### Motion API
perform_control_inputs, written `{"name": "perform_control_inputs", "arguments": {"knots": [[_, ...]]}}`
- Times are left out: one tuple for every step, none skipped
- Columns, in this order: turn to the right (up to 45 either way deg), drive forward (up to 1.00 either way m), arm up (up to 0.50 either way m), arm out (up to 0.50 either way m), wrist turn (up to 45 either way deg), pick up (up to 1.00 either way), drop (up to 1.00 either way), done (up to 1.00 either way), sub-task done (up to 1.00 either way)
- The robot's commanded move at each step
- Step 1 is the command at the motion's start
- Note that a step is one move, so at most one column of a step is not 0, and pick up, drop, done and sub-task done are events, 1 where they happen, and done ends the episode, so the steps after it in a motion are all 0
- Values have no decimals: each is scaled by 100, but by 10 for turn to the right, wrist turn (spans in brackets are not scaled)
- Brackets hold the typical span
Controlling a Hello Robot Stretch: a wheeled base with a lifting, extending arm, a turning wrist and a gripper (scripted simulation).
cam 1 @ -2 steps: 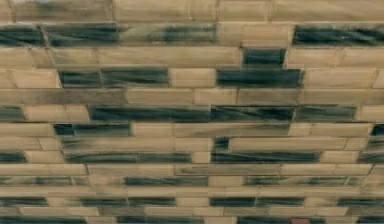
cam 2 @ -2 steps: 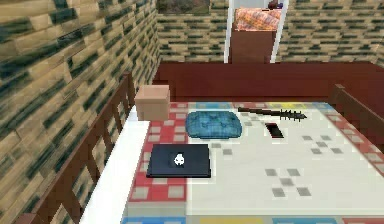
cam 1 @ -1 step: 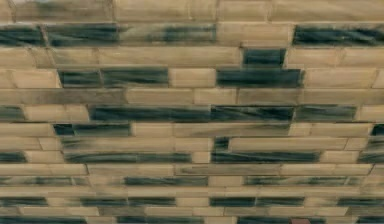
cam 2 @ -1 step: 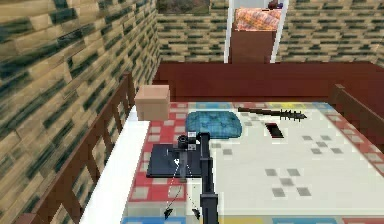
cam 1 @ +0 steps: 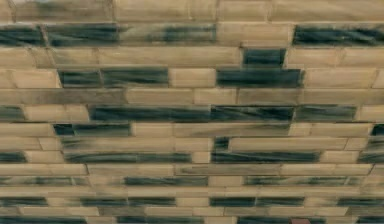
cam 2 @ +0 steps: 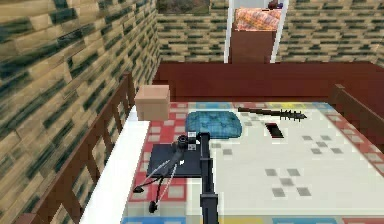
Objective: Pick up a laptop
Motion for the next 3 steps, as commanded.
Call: {"name": "perform_control_inputs", "arguments": {"knots": [[0, 0, 0, 0, 450, 0, 0, 0, 0], [0, 0, 0, 0, 450, 0, 0, 0, 0], [0, 0, 0, 0, 360, 0, 0, 0, 0]]}}
